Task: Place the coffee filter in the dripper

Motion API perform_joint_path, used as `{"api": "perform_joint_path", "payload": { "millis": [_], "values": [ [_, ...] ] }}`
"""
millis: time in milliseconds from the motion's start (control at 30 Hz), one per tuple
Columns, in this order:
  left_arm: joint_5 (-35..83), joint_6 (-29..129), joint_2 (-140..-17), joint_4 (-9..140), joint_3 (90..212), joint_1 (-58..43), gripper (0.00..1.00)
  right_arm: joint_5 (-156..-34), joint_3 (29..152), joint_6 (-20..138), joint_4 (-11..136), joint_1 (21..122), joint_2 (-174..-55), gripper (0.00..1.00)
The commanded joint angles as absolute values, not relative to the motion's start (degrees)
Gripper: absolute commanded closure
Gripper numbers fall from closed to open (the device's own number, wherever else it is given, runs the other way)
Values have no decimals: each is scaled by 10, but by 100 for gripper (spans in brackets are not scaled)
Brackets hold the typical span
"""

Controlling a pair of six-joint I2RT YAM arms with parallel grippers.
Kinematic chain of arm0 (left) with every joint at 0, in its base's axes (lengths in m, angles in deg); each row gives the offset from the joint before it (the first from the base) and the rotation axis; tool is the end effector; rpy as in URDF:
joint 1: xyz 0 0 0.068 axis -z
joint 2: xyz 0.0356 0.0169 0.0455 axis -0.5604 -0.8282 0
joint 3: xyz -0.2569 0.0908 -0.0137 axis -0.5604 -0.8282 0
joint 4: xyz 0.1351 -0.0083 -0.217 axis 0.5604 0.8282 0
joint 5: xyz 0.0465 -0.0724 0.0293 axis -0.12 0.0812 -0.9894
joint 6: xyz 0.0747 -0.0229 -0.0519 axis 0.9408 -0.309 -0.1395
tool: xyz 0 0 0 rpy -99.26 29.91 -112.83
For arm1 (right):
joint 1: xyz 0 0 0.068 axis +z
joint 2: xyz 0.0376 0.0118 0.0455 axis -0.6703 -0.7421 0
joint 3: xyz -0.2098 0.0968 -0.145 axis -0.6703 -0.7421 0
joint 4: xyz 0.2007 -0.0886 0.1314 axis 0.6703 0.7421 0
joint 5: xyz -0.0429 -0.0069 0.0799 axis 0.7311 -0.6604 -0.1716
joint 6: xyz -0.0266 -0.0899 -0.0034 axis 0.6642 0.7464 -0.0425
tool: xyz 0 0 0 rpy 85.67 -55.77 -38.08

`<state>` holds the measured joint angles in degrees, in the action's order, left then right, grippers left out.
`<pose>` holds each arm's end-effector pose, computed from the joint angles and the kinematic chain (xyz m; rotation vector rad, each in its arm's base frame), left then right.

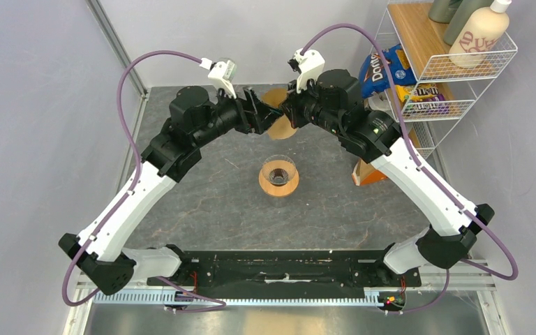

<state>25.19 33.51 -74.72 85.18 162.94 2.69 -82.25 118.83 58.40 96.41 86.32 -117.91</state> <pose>0.2437 -0.1994 0.4594 0.2582 1.7423 -0.9861 0.2590 0.2413 0.4691 -0.5299 1.7964 0.5428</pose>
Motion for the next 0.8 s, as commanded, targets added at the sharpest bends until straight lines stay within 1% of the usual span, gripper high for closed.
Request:
{"api": "perform_joint_path", "payload": {
  "millis": [0,133,167,200,300,333,400,467,600,667,767],
  "values": [
    [337,399,-686,862,1626,27,18,-825,1181,610,945,861,-1152,100],
    [426,422,-647,896,1634,21,14,-867,1144,615,942,851,-1124,100],
    [451,398,-634,911,1636,13,14,-888,1137,615,939,845,-1117,100],
    [481,438,-621,919,1633,-3,14,-911,1132,620,938,839,-1107,100],
    [587,474,-563,923,1605,-75,14,-1019,1094,660,916,824,-1064,100],
    [617,495,-556,944,1607,-93,14,-1056,1080,677,908,824,-1049,100],
    [670,566,-559,1028,1625,-116,17,-1148,1066,706,907,823,-1025,100],
    [723,681,-571,1118,1647,-121,18,-1235,1058,720,908,823,-1006,100],
    [769,900,-595,1252,1670,-121,20,-1357,1058,743,918,824,-989,100],
    [765,930,-604,1258,1667,-119,20,-1368,1059,749,922,826,-987,100],
    [759,924,-621,1235,1670,-113,21,-1355,1059,745,922,828,-987,100]
  ]
}}
